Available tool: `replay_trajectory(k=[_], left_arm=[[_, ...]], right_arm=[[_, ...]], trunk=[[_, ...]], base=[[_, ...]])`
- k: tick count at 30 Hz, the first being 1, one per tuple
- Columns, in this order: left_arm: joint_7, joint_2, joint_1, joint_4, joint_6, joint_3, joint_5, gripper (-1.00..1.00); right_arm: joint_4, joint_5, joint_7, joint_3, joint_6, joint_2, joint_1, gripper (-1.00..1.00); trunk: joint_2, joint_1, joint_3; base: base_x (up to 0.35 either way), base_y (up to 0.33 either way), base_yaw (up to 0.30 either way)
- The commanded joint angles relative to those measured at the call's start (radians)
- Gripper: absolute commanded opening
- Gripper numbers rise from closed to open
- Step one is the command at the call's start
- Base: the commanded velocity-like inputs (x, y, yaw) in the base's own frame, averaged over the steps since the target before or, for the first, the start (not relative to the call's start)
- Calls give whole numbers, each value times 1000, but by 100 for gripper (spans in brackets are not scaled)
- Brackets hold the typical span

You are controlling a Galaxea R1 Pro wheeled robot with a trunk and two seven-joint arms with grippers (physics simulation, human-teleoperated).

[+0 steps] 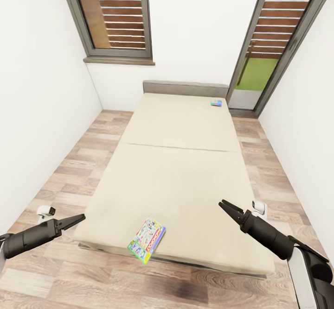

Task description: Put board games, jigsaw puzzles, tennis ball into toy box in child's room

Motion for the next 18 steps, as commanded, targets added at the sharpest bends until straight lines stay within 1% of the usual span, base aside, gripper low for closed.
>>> replay_trajectory(k=[1,7,11,18], left_arm=[[-4,0,0,0,11,0,-1,100],[-6,-4,4,5,10,-2,-5,100],[-10,-1,23,4,11,1,-3,100],[-5,-3,34,14,10,1,-5,100]], right_arm=[[0,-4,1,-1,7,0,-1,100],[0,-5,2,-1,7,0,-1,100],[2,-3,-5,1,6,1,-1,100],[4,-2,-5,0,7,0,-1,100]], trunk=[[-2,1,0],[-2,1,10],[-2,1,17],[-2,1,28]], base=[[0,0,0],[0,0,0],[0,0,0],[0,0,0]])
